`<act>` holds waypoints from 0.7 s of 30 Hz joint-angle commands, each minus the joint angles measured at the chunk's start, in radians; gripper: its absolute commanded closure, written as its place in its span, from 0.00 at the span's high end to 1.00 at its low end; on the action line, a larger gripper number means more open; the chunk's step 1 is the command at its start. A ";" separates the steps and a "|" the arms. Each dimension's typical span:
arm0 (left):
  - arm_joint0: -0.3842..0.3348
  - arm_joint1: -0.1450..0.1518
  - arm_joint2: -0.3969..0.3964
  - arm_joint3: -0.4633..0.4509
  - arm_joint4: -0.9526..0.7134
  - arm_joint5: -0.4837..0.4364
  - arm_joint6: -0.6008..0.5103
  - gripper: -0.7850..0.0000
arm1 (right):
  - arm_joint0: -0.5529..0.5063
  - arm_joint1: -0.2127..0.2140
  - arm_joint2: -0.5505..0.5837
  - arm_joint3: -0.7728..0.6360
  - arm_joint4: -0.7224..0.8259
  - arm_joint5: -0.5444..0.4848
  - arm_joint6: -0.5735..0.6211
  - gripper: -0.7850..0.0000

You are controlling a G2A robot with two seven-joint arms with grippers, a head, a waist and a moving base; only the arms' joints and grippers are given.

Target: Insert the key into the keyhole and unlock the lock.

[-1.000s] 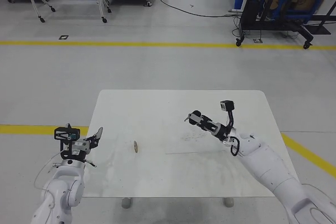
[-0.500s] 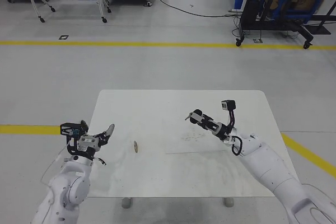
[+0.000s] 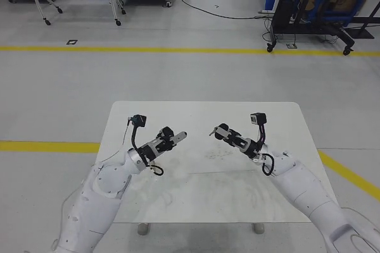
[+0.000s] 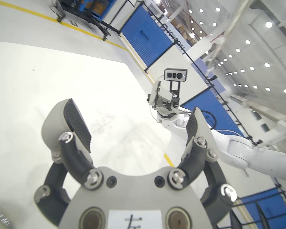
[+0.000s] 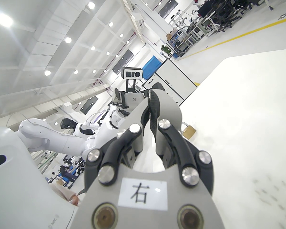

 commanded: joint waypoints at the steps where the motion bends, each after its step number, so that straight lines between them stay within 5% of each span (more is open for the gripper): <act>1: -0.060 -0.005 0.033 0.072 -0.068 0.038 -0.090 1.00 | 0.000 0.000 0.000 0.000 0.000 0.000 0.000 0.00; 10: -0.087 -0.009 0.045 0.100 -0.095 0.064 -0.095 1.00 | 0.000 0.000 0.000 0.000 0.000 0.000 0.000 0.00; 12: -0.077 -0.014 0.050 0.132 -0.181 0.008 -0.093 1.00 | -0.003 0.000 0.002 -0.002 -0.007 0.015 -0.010 0.00; 15: -0.096 -0.023 0.072 0.217 -0.446 -0.203 -0.260 1.00 | -0.020 -0.006 -0.001 -0.050 -0.039 0.071 -0.039 0.00; 21: -0.179 -0.033 0.094 0.349 -0.684 -0.294 -0.461 1.00 | -0.055 -0.015 0.011 -0.098 0.045 0.091 -0.054 0.00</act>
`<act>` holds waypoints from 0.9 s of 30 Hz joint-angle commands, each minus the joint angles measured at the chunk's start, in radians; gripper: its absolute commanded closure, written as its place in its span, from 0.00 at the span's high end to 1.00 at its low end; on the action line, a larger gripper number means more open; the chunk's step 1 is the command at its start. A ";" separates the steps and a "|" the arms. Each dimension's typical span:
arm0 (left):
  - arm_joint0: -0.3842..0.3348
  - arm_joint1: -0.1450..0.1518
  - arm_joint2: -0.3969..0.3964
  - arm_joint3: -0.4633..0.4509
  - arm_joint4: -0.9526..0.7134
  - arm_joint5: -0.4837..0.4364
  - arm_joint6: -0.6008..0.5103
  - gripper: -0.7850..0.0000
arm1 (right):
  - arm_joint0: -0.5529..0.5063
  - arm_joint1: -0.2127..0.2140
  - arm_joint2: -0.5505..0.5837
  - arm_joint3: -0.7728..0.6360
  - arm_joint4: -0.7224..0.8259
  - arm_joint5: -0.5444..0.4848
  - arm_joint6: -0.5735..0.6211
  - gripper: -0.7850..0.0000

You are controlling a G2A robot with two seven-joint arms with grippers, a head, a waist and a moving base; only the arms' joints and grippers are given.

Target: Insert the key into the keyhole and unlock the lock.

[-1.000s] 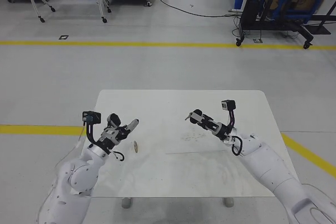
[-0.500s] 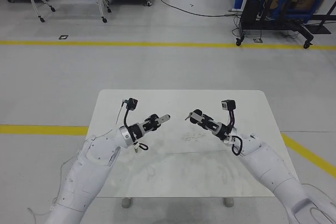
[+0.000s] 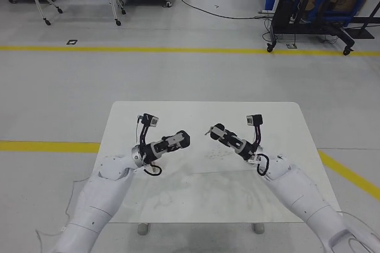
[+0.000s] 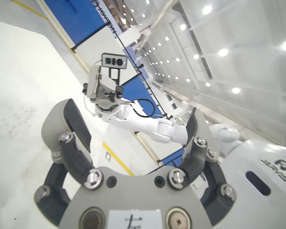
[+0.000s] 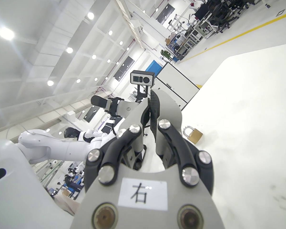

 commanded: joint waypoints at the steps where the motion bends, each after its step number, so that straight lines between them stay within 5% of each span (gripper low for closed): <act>1: -0.019 -0.003 0.008 0.043 -0.051 -0.009 -0.035 1.00 | -0.004 -0.003 0.001 -0.009 0.048 0.000 0.020 0.00; 4: -0.041 -0.008 0.018 0.087 -0.065 -0.024 -0.056 0.82 | -0.006 -0.008 0.000 -0.020 0.113 -0.006 0.068 0.00; 22: -0.096 -0.031 0.102 0.152 0.051 -0.053 -0.012 0.67 | 0.007 -0.043 -0.001 0.011 0.064 0.022 0.099 0.00; 27: -0.099 -0.033 0.106 0.156 0.096 -0.050 0.040 0.44 | 0.009 -0.046 0.003 0.024 0.064 0.023 0.142 0.00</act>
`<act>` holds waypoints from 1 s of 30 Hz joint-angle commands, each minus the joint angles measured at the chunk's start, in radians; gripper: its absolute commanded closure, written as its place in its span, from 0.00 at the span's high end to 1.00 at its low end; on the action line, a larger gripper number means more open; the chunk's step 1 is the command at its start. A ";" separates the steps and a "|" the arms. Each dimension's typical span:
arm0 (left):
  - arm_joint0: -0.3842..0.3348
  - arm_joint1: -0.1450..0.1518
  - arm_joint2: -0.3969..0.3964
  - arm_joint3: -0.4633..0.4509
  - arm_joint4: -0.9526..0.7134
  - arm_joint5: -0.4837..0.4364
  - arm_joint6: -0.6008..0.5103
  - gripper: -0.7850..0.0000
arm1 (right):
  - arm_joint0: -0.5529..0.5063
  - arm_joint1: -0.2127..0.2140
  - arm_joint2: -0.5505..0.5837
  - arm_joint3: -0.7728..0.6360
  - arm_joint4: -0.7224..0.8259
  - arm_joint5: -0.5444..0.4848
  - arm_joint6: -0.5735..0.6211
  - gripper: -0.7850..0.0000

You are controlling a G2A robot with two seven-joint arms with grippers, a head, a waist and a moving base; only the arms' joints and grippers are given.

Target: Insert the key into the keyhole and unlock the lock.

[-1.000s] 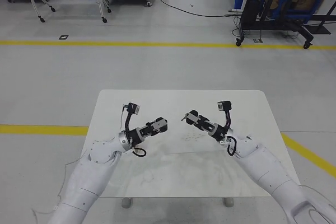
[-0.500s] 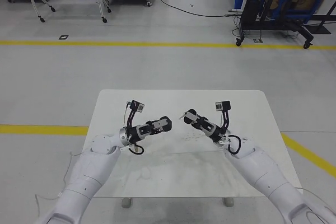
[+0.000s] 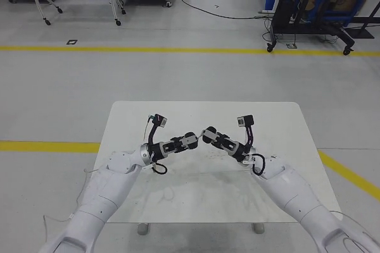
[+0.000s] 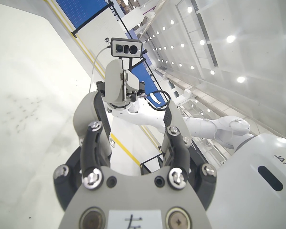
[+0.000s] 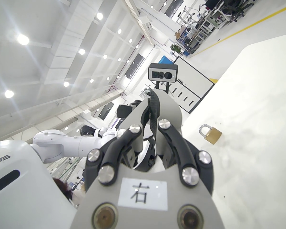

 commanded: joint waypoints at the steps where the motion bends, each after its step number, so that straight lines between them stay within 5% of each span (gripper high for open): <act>1: 0.001 -0.001 0.002 -0.002 0.008 0.001 0.012 0.43 | -0.001 -0.002 0.004 0.008 0.004 0.001 0.004 0.00; 14: 0.008 0.000 0.013 -0.024 0.143 0.013 0.103 0.34 | -0.001 -0.012 0.020 0.018 -0.026 0.012 0.041 0.00; 25: 0.011 0.002 0.015 -0.032 0.167 0.020 0.119 0.00 | -0.006 -0.023 0.032 0.025 -0.031 0.023 0.044 0.00; 30: 0.013 0.003 0.017 -0.036 0.195 0.022 0.139 0.00 | -0.010 -0.026 0.040 0.025 -0.031 0.021 0.053 0.00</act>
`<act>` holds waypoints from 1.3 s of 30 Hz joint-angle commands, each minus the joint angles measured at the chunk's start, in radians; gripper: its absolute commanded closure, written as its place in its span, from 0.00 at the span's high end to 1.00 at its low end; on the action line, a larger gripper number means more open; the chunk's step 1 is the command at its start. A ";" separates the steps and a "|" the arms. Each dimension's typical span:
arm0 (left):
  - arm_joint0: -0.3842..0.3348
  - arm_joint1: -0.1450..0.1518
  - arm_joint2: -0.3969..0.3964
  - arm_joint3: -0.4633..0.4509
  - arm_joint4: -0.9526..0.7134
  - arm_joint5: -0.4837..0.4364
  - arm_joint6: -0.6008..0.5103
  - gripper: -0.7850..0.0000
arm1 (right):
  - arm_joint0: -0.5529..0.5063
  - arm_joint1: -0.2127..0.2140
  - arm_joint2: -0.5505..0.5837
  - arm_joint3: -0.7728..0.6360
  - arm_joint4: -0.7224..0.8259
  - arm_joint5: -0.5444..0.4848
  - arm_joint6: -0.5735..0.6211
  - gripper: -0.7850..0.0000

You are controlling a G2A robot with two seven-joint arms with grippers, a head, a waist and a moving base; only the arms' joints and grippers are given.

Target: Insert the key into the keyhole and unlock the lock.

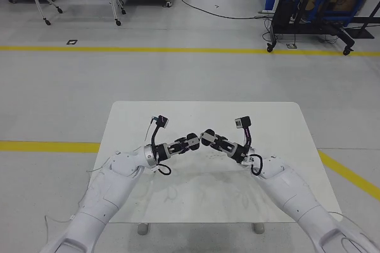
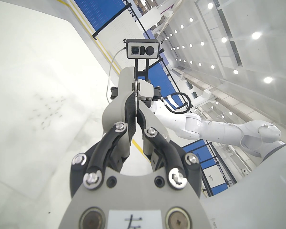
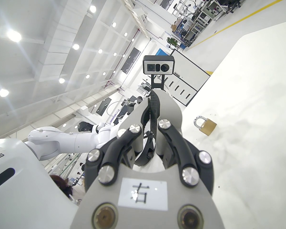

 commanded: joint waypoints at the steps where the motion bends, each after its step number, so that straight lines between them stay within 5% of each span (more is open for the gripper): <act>1: 0.002 0.000 0.000 -0.002 0.007 -0.001 0.010 0.00 | -0.003 -0.001 0.004 -0.001 0.002 -0.002 0.004 0.00; 2: 0.002 0.000 -0.001 -0.002 0.011 -0.002 0.014 0.00 | -0.004 -0.001 0.007 -0.002 0.003 -0.004 0.007 0.00; 3: 0.003 0.001 -0.001 -0.003 0.012 -0.001 0.016 0.00 | -0.006 -0.001 0.009 -0.003 0.004 -0.004 0.011 0.79; 4: 0.003 0.001 -0.002 -0.003 0.013 -0.002 0.018 0.00 | -0.007 -0.001 0.012 -0.004 0.005 -0.004 0.014 1.00; 24: 0.017 0.006 -0.010 -0.041 0.111 0.033 0.085 0.00 | -0.014 0.006 0.044 0.001 0.001 -0.002 0.011 1.00; 29: 0.022 0.021 -0.026 -0.063 0.168 0.072 0.026 0.00 | 0.032 0.023 0.064 0.019 -0.433 0.001 -0.038 1.00; 37: 0.040 0.046 -0.047 -0.130 0.174 0.078 -0.123 0.00 | 0.038 0.064 0.143 0.012 -0.696 -0.135 -0.028 1.00; 39: 0.030 0.047 -0.025 -0.134 0.215 0.091 -0.166 0.00 | 0.021 0.075 0.156 -0.025 -0.711 -0.135 -0.027 0.83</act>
